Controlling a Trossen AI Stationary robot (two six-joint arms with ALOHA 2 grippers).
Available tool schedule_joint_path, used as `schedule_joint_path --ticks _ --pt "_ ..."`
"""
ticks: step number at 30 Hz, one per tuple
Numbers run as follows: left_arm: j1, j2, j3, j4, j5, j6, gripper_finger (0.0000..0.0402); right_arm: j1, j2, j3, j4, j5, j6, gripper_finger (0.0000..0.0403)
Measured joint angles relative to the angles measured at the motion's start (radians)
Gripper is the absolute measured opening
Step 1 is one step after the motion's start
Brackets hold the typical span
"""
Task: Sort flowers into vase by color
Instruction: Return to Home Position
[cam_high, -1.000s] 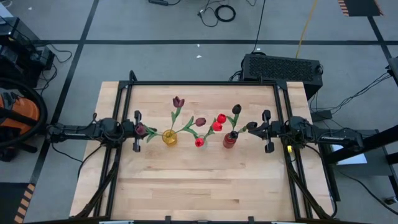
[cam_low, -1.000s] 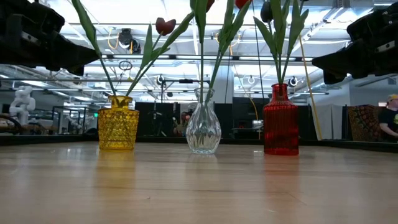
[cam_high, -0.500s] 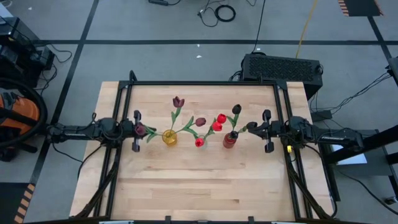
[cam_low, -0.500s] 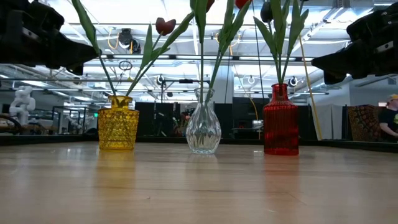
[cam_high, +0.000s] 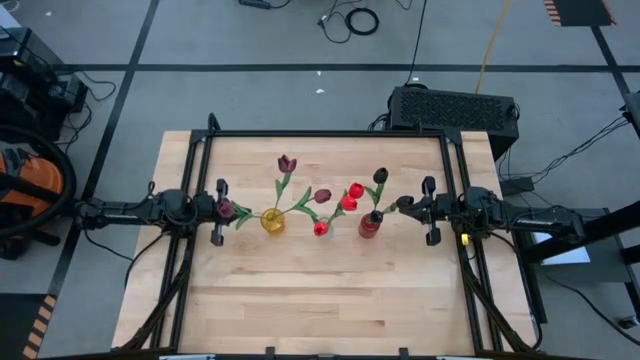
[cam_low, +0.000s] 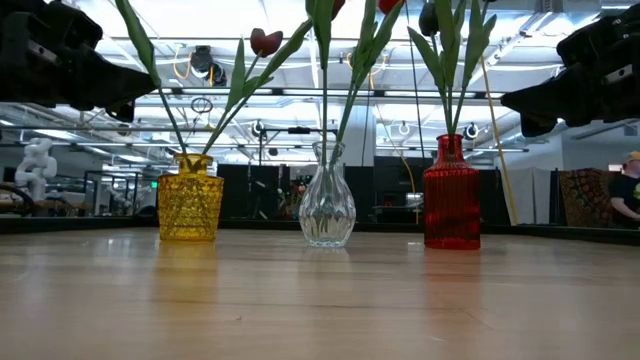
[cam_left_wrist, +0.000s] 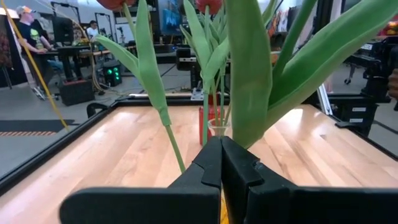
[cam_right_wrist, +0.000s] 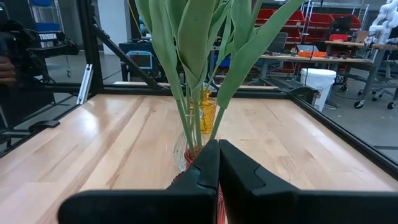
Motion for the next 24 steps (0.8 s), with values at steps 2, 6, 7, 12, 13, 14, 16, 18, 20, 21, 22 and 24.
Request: schedule_joint_path --ticks 2,6,7,12,13,14,16,18,20,21,22,24 --pt "0.000 0.000 0.000 -0.001 0.007 0.000 0.0000 0.000 0.000 0.000 0.000 0.000 0.000 0.0000" --pt "0.000 0.000 0.000 -0.001 0.010 0.003 0.0000 0.000 0.000 0.000 0.000 0.000 0.000 0.0000" --pt "0.000 0.000 0.000 -0.001 0.010 0.007 0.0000 0.000 0.000 0.000 0.000 0.002 0.000 0.0000" --pt "0.000 0.000 0.000 -0.001 0.010 0.009 0.0000 0.000 0.000 0.000 0.000 0.004 0.000 0.0000" --pt "0.000 0.000 0.000 0.000 0.007 0.002 0.0000 0.000 0.000 0.000 0.000 0.005 0.000 0.0000" --pt "0.000 0.000 0.000 0.000 0.004 0.002 0.0000 0.000 0.000 0.000 0.000 0.005 0.000 0.0000" --pt "0.000 0.000 0.000 0.001 0.002 0.002 0.0002 0.000 0.000 0.000 0.000 0.005 0.000 0.0000" --pt "0.000 0.000 0.000 0.003 0.002 0.002 0.0007 0.000 0.000 0.000 0.000 0.005 0.000 0.0000" --pt "0.000 0.000 0.000 0.005 0.001 0.002 0.0011 0.000 0.000 0.000 0.000 0.005 0.000 0.0000" --pt "0.000 0.000 0.000 0.005 0.001 0.002 0.0013 0.000 0.000 0.000 0.000 0.005 0.000 0.0000" --pt "0.000 0.000 0.000 0.005 0.000 0.002 0.0014 0.000 0.000 0.000 0.000 0.005 0.000 0.0000" --pt "0.000 0.000 0.000 0.005 0.000 0.002 0.0015 0.000 0.000 0.000 0.000 0.005 -0.001 0.0000"
